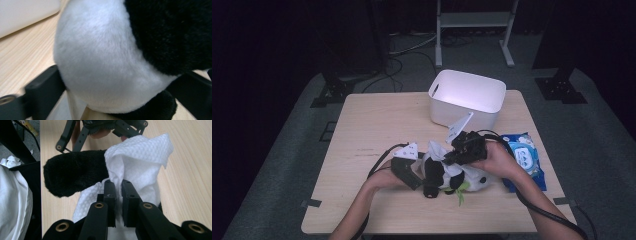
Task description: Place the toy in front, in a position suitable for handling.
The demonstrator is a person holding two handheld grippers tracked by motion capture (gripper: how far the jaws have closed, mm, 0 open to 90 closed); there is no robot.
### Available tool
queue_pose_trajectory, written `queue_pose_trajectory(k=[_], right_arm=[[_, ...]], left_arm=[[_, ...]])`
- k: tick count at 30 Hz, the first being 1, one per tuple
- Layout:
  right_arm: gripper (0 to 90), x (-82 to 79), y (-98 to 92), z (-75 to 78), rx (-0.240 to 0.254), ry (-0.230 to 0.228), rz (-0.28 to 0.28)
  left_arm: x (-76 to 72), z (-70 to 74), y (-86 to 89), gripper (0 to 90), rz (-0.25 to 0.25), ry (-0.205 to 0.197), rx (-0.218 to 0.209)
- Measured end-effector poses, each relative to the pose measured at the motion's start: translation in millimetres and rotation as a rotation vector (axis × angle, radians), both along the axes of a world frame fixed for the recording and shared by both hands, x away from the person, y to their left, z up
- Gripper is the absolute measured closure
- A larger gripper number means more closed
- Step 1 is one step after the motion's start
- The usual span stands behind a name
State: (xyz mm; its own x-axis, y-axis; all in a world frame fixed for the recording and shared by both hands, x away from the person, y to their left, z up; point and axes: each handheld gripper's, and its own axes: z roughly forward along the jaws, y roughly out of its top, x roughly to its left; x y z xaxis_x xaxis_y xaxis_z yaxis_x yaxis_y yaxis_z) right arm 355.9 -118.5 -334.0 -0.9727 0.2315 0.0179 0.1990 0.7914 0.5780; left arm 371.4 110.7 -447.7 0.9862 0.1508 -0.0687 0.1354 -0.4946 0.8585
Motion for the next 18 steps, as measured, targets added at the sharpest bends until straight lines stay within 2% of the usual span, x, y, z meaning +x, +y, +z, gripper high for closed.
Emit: queue_pose_trajectory(k=[4, 6, 10, 18], right_arm=[[82.7, 0.4, -0.7, 1.4, 0.007, -0.002, -0.009], [82.7, 0.9, -1.9, 3.3, 0.02, -0.004, -0.011], [82.7, 0.0, -3.8, 7.2, 0.038, -0.011, -0.011], [82.8, -3.7, -8.2, 23.8, 0.068, -0.05, -0.018]], left_arm=[[0.1, 6.0, 3.8, 21.2, 0.011, 0.019, 0.003], [-1.2, 10.7, 4.7, 25.0, 0.016, 0.018, 0.008], [-3.7, 23.6, 7.8, 28.8, 0.029, 0.001, 0.038], [-13.0, 56.3, 19.6, 33.1, 0.065, -0.064, 0.029]])
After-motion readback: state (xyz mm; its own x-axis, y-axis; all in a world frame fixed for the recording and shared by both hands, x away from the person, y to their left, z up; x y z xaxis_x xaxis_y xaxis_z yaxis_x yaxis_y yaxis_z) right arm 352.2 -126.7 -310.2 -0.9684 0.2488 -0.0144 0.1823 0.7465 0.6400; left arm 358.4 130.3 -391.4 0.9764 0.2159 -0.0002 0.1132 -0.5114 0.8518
